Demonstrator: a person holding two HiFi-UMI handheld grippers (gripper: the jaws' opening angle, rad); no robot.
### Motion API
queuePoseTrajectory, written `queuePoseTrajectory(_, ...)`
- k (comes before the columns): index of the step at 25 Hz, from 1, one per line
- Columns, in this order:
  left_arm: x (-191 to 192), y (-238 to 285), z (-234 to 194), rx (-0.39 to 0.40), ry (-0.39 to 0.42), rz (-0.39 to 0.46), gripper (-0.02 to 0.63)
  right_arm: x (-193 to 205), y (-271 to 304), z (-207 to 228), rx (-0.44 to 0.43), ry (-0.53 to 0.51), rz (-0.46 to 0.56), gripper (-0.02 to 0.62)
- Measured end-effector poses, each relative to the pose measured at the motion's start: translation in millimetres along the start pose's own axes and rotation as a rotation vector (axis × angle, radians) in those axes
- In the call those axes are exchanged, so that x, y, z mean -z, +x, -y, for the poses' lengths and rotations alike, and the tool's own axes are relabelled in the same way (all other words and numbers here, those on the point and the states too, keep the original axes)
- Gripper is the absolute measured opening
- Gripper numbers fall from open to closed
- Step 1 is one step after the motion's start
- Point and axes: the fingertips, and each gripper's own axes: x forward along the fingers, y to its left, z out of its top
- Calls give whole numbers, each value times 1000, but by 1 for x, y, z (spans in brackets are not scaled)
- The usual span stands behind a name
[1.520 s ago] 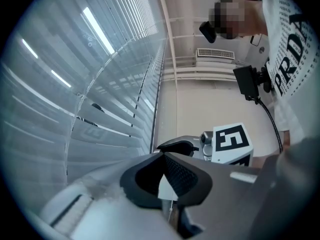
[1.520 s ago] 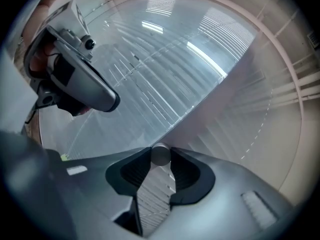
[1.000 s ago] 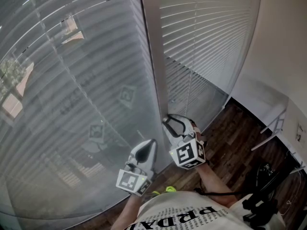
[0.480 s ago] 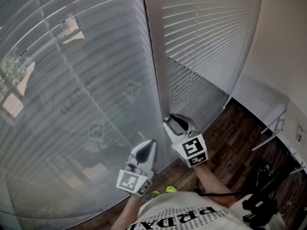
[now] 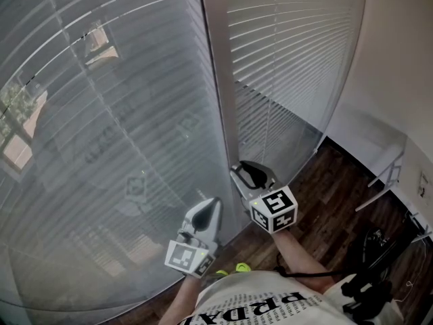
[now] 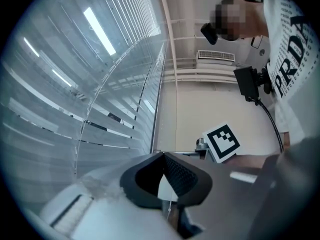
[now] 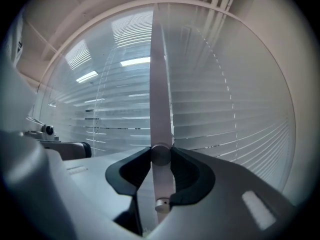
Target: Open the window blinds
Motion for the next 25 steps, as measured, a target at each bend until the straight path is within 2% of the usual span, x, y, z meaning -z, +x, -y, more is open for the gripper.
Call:
queuePoseTrajectory(4, -2, 1, 0, 4, 1, 1, -9, 0, 1, -1, 10, -78, -11, 129)
queuePoseTrajectory(8, -3, 1, 1, 8, 6, 3, -9, 0, -3, -6, -6, -232, -55, 129)
queuePoseTrajectory(13, -3, 1, -1, -11, 7, -24, -9, 0, -7, -11, -8, -563, -109, 130)
queuePoseTrajectory(20, -1, 4, 3, 13, 3, -4, -9, 7, -1, -14, 40, -1007, -183, 129)
queuePoseTrajectory(25, 2, 2, 1, 10, 10, -14, -9, 7, 1, -14, 67, -1095, -186, 123)
